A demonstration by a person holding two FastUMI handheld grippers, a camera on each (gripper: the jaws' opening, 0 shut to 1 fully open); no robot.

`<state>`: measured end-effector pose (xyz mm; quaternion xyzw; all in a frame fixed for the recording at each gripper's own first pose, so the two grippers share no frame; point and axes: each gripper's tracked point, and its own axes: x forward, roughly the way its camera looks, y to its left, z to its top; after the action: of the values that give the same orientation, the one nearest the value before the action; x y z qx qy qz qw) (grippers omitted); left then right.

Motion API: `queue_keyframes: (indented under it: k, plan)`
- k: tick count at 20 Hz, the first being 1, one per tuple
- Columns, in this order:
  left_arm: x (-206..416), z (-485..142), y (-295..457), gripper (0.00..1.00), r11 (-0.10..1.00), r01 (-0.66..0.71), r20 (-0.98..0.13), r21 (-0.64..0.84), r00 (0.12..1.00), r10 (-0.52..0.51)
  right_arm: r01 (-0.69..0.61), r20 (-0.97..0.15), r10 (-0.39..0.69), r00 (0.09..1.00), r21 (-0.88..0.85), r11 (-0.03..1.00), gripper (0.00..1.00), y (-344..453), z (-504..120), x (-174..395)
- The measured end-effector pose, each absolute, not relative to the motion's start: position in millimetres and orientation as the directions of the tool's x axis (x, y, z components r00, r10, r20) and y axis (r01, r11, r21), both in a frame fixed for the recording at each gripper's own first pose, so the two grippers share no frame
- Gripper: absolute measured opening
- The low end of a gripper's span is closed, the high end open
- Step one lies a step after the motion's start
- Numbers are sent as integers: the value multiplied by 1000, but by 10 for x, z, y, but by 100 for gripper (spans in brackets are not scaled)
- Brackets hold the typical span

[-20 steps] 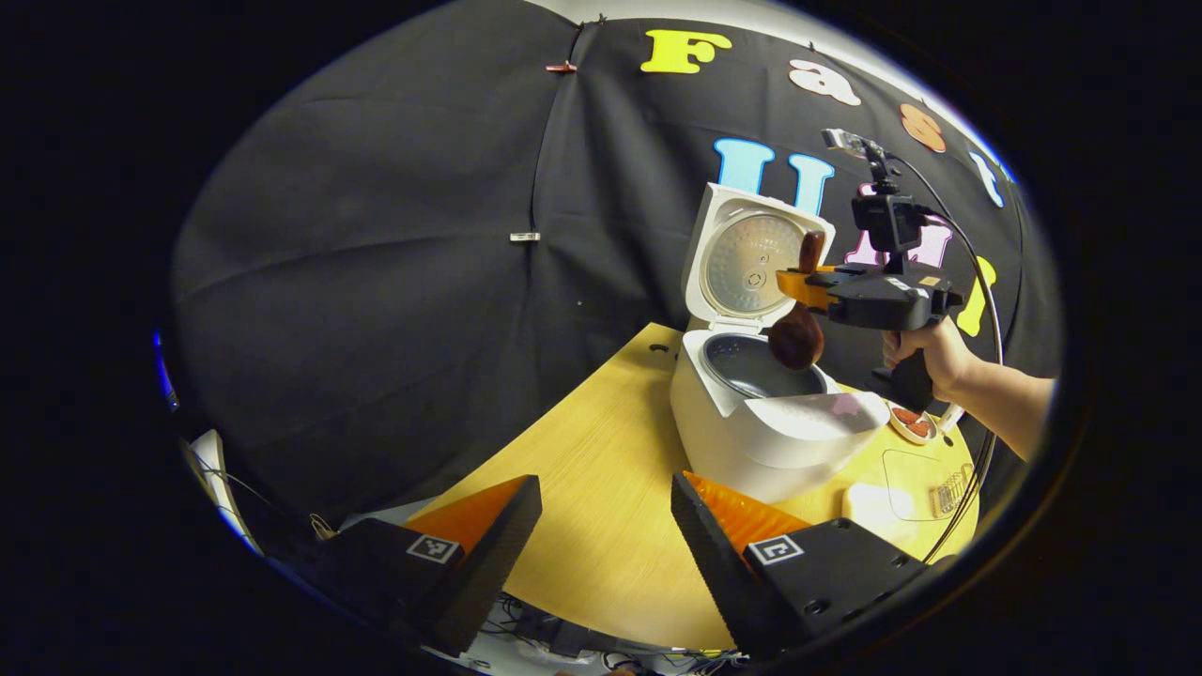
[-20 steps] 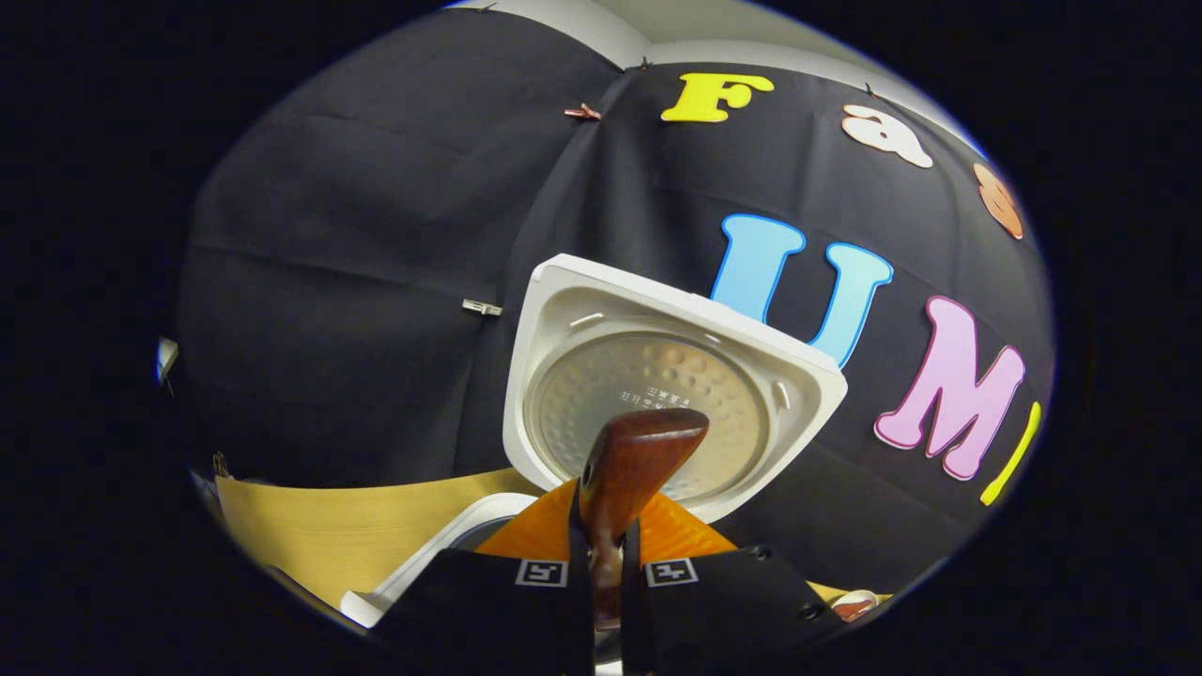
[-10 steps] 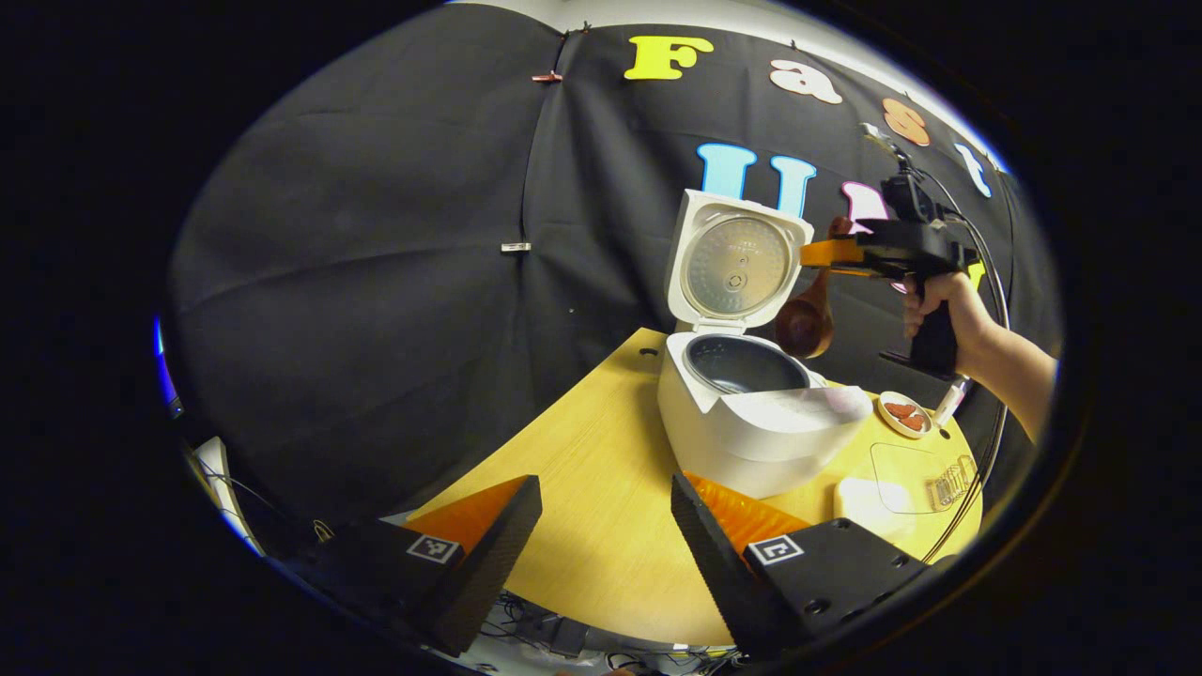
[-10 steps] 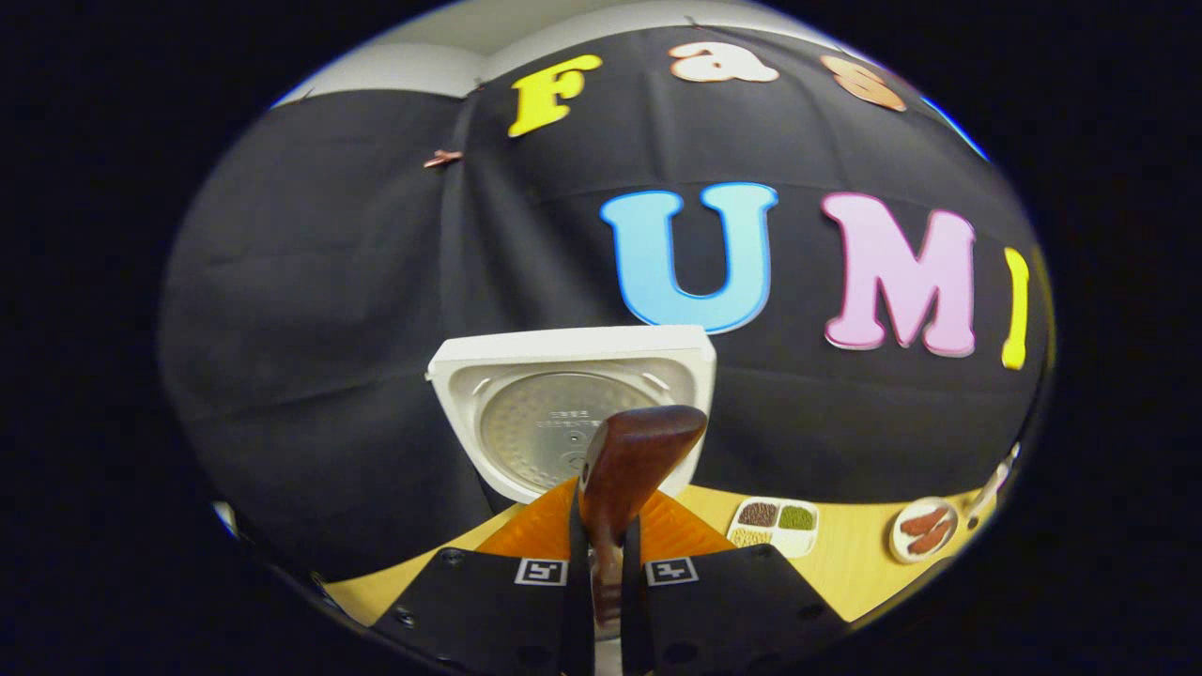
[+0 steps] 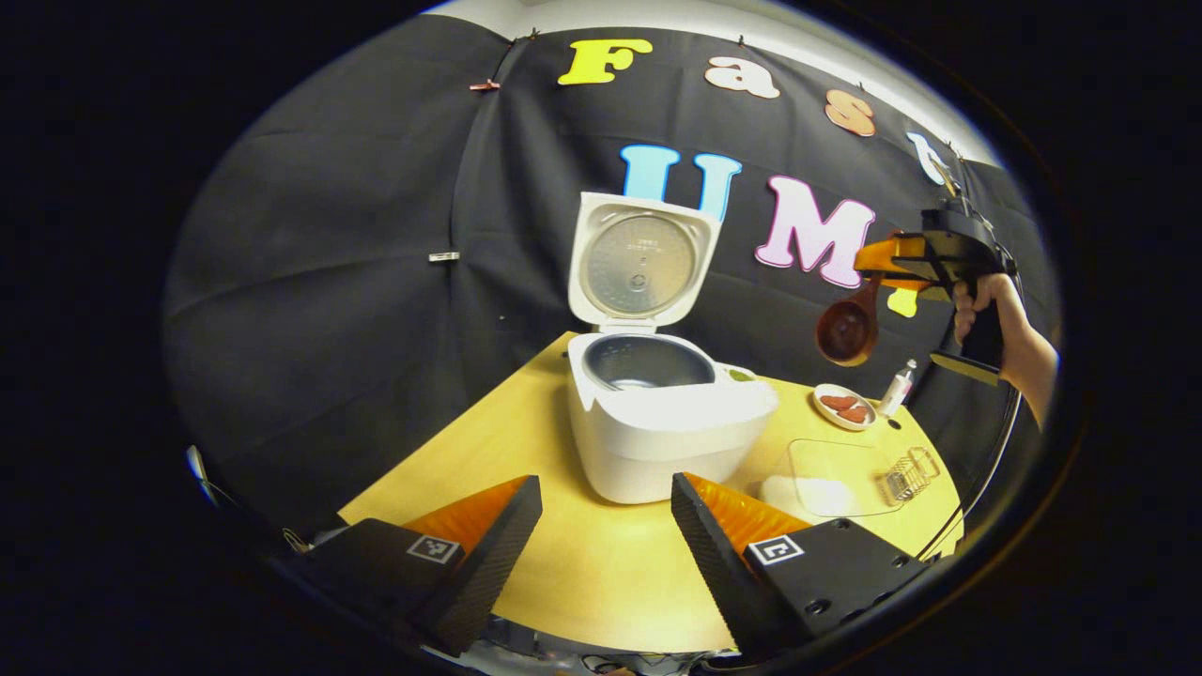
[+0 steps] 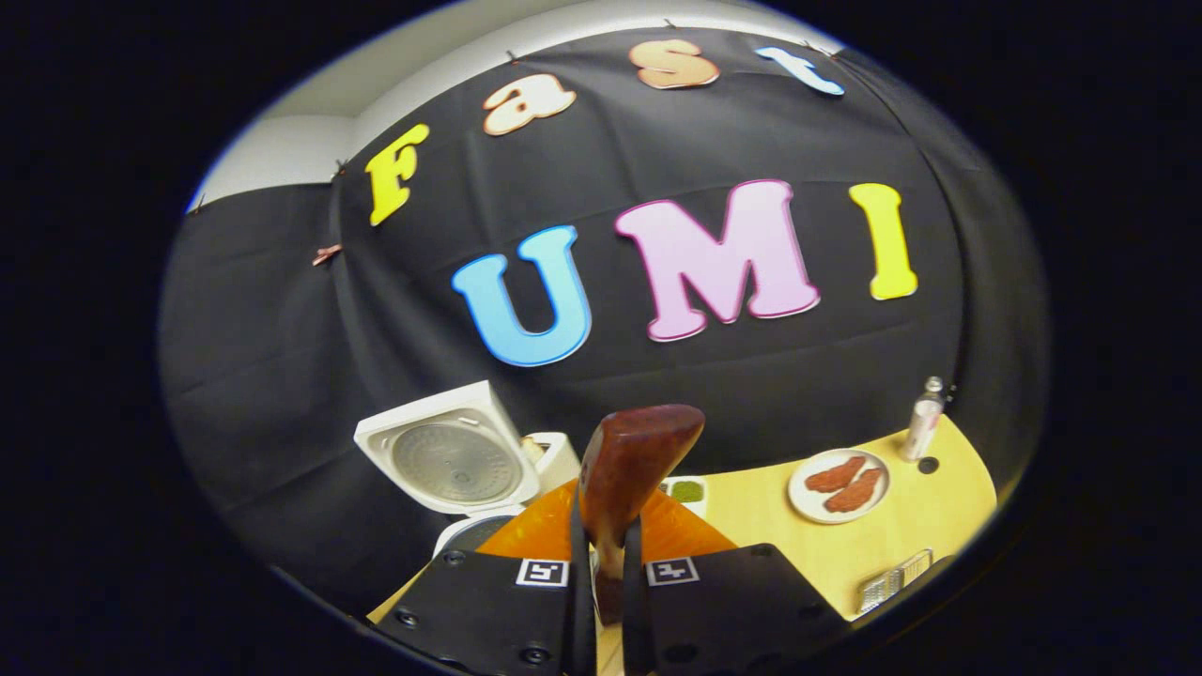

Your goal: Close the left gripper, press the button to open the rice cooker; take a wooden spoon from the chopstick holder with the right hand, scoop a spoonful of rice and pour it into the rice cooker, then put the wooden spoon back into the chopstick holder.

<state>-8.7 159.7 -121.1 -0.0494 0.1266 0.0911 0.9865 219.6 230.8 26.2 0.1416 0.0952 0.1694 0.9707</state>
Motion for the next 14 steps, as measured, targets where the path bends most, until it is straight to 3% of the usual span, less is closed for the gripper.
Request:
queue_keyframes:
  k: [6,14]
  plan:
    - [64,-1181,988,96,991,-126,-267,-50,957,108,-133,-169,200,965,342,930,15,862,87,2166]
    - [155,-1174,440,96,987,-155,-302,-34,943,137,6,-258,95,961,364,931,15,-378,-540,2239]
